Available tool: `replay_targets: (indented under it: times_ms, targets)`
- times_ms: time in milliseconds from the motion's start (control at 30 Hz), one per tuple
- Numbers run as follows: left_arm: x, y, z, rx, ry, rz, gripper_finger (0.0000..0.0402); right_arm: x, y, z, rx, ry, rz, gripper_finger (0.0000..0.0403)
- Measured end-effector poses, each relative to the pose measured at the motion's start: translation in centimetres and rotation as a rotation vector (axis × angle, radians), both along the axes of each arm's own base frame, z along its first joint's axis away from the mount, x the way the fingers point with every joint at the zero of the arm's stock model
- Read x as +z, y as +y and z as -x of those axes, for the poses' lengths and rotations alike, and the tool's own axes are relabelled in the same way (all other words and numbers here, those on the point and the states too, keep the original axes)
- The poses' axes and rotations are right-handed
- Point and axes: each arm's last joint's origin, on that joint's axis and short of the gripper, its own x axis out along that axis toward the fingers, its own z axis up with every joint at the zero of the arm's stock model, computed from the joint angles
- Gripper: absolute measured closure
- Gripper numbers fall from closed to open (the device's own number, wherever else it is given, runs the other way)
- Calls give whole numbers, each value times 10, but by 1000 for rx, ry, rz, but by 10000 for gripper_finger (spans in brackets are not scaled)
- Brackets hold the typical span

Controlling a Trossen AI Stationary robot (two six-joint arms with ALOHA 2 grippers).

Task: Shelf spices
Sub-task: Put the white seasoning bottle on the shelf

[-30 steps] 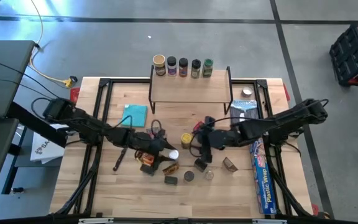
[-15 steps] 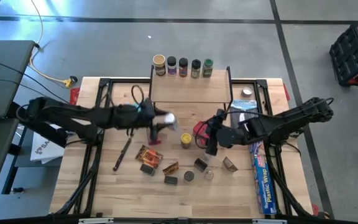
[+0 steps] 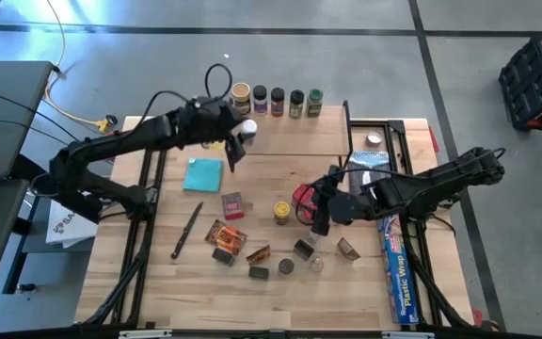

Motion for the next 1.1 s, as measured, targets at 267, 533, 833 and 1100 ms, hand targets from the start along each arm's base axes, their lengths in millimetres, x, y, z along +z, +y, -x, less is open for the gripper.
replay_targets:
  times_ms: [267,533,833,1100]
  targets:
    - [-15,38,9,15,83,39,207,-2,0,1,1,8,-7,142]
    - [-23,67,14,70,80,52,190,-2,0,0,2,2,-7,142]
    - [-29,82,15,55,38,121,192,-2,0,0,3,2,-7,142]
    - [-30,82,15,52,44,125,172,-2,0,0,4,3,-5,142]
